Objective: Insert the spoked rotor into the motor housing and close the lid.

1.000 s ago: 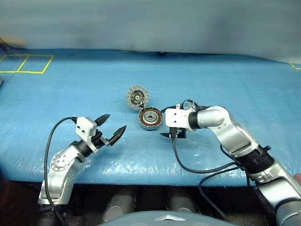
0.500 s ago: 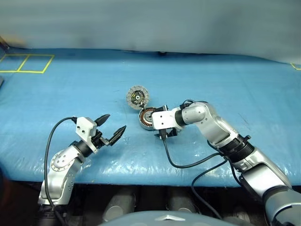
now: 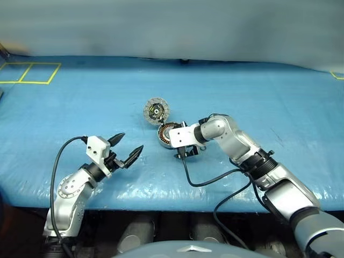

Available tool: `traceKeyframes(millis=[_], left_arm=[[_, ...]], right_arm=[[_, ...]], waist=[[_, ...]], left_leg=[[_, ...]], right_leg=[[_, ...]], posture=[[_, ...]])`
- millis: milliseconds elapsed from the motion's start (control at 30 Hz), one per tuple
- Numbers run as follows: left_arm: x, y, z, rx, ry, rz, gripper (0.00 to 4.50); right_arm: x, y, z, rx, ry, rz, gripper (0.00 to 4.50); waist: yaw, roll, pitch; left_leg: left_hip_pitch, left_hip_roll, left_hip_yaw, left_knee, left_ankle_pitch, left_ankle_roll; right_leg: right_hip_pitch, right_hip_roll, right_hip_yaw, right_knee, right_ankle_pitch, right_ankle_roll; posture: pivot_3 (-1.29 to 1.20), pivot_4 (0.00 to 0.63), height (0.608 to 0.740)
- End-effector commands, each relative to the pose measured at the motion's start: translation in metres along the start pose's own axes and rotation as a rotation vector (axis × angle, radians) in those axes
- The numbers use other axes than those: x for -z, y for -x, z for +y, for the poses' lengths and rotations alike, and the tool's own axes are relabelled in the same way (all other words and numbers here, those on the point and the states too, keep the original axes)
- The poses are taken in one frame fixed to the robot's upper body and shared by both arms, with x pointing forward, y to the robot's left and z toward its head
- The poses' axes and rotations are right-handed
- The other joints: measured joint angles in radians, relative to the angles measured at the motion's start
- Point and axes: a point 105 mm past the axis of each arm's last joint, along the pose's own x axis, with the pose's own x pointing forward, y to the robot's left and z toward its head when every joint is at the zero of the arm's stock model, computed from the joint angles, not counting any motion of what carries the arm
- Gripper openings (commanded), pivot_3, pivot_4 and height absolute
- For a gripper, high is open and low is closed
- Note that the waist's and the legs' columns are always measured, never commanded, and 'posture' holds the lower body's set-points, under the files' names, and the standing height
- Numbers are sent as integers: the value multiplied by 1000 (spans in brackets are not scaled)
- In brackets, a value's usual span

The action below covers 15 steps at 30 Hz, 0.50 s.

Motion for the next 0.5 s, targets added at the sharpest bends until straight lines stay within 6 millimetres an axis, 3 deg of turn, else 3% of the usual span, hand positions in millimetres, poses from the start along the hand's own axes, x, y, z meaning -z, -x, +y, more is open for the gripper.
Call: traceKeyframes(millis=[33,233,500], left_arm=[[-15,-1,-6,18,-36,-51,4500],[-14,-1,-6,17,-34,-48,4500],[-13,-1,-7,24,-33,-44,4500]], right_arm=[[-3,-1,-2,-15,30,2,3891],[-3,4,0,-6,24,-11,2229],[-18,9,19,75,-83,-107,2144]], waist=[[0,0,0],[0,-1,-1],[3,-1,-1]], left_leg=[[0,0,0,0,0,0],[0,0,0,0,0,0],[0,0,0,0,0,0]], right_leg=[[0,0,0,0,0,0],[0,0,0,0,0,0],[0,0,1,0,0,0]], posture=[[0,150,740],[0,150,740],[0,150,740]])
